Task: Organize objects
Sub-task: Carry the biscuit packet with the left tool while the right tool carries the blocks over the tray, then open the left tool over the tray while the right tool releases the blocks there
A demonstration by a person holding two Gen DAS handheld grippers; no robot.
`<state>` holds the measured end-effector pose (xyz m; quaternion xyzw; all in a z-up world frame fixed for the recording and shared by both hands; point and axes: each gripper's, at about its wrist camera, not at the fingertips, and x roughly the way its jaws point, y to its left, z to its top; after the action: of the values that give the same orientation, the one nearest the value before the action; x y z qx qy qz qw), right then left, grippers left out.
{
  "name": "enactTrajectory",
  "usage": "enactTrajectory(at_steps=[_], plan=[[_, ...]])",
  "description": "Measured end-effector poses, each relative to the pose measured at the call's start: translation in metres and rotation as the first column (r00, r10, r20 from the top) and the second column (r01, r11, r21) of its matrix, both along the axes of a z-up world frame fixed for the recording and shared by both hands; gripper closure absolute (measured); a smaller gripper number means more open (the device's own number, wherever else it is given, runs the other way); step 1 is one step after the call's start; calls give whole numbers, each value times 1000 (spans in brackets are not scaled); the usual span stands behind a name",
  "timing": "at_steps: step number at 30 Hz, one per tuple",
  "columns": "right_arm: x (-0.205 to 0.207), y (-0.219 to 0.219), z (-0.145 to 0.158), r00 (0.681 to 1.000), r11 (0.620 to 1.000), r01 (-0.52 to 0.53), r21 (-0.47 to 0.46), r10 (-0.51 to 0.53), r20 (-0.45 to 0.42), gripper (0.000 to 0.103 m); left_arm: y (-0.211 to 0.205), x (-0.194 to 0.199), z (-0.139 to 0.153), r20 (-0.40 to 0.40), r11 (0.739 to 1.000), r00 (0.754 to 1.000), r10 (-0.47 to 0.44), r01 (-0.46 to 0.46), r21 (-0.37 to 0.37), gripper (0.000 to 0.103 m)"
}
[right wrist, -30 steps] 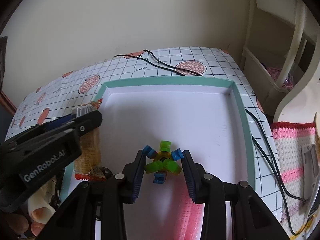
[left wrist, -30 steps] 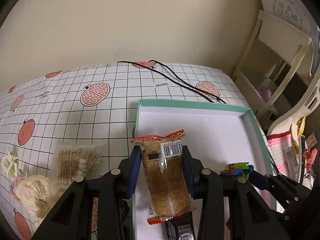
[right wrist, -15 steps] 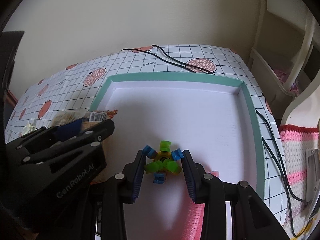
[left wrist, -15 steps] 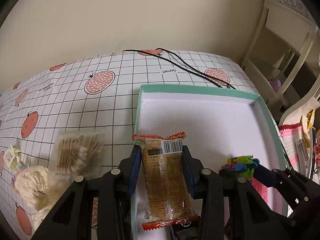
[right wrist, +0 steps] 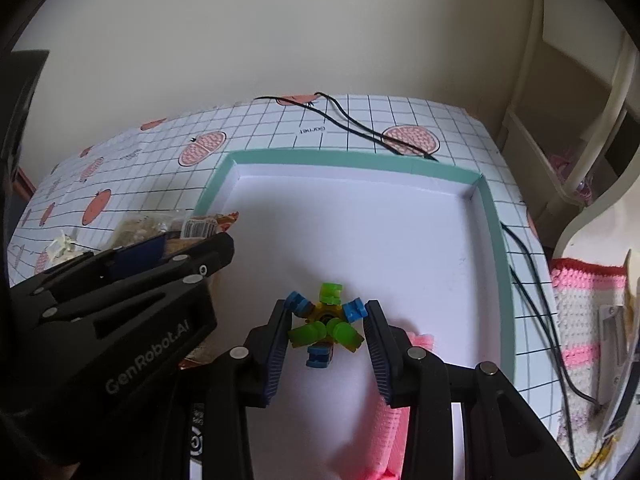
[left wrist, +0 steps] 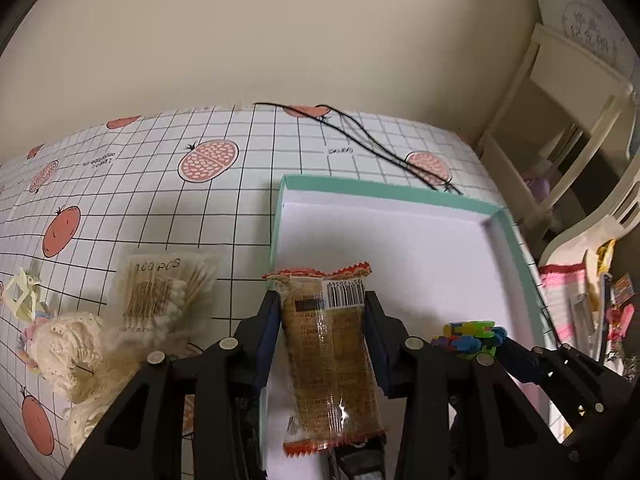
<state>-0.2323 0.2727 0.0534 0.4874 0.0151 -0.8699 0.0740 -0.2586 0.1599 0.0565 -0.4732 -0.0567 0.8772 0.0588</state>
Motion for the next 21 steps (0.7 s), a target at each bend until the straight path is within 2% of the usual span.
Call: enactTrajectory(at_steps=[13,17,19,21], plan=[[30,-8,44,998,1000,-4,-2,4,-59,61,-14,33,47,-72,999,997,24,-21,41,58],[41,-10,46,998,1000,-2,-15,1,-65,61,-22,46,53,-82,999,996,42,-39,35,57],[47,-12,43,998,1000,0,-16,-1,-60,61,-28,54,52,-78,998,996,53,-50,39,51],[52,-13,39,999,1000,5,-19,-6,-54,61,-33,59,50,-71,997,996,63,-60,39,49]])
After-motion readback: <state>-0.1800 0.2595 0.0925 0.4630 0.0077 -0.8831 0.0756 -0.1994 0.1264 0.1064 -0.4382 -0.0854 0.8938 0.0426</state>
